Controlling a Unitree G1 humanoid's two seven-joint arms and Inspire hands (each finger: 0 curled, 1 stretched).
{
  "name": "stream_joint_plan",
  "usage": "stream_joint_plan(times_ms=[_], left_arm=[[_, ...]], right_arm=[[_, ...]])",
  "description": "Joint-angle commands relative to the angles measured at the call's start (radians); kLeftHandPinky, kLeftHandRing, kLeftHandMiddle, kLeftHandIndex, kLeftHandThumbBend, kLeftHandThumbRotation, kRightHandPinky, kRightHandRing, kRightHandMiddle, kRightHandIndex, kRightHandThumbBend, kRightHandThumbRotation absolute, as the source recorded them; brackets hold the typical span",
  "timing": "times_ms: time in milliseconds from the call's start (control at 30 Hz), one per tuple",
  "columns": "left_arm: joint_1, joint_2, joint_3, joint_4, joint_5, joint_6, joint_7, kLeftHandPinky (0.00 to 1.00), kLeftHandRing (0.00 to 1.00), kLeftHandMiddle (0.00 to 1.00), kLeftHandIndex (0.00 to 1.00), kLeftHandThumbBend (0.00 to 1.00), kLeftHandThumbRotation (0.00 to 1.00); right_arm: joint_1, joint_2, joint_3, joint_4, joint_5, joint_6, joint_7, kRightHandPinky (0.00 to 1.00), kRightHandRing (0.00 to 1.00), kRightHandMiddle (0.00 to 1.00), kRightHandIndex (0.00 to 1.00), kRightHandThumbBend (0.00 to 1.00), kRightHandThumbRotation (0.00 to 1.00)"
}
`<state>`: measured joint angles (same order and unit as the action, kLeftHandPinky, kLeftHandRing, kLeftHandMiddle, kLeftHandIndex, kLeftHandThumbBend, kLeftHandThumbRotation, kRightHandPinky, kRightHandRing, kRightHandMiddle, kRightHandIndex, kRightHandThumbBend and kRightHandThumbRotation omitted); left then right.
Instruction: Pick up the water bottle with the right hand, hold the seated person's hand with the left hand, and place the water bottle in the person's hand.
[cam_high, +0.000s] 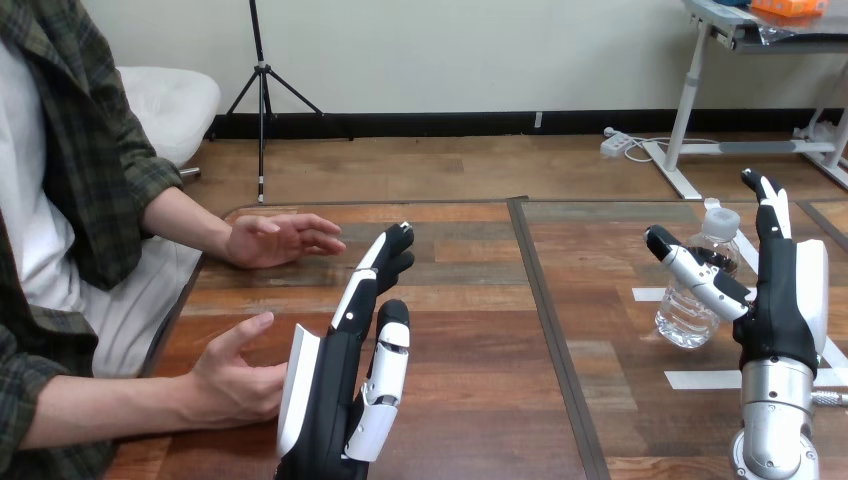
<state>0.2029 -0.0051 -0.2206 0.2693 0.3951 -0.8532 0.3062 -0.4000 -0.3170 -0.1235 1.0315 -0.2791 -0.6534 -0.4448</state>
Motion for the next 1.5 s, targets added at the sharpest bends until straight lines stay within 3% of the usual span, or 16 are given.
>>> stream_joint_plan(times_ms=[0, 500, 1467], left_arm=[[-0.024, -0.009, 0.003, -0.026, -0.001, -0.005, 0.0, 0.87, 0.87, 0.9, 0.9, 0.0, 1.0], [-0.021, -0.01, 0.005, -0.026, -0.005, -0.003, -0.001, 0.86, 0.86, 0.9, 0.9, 0.01, 1.0], [-0.028, -0.005, 0.006, -0.025, -0.001, -0.003, -0.009, 0.86, 0.86, 0.89, 0.9, 0.02, 1.0]], right_arm=[[-0.102, -0.025, 0.012, 0.012, 0.003, 0.002, -0.002, 1.0, 1.0, 1.0, 0.92, 1.0, 0.55], [-0.129, -0.032, 0.024, 0.051, 0.004, 0.019, 0.001, 1.0, 1.0, 1.0, 0.94, 1.0, 0.56], [-0.159, -0.044, 0.05, 0.094, -0.002, 0.076, 0.007, 1.0, 1.0, 1.0, 0.94, 0.93, 0.47]])
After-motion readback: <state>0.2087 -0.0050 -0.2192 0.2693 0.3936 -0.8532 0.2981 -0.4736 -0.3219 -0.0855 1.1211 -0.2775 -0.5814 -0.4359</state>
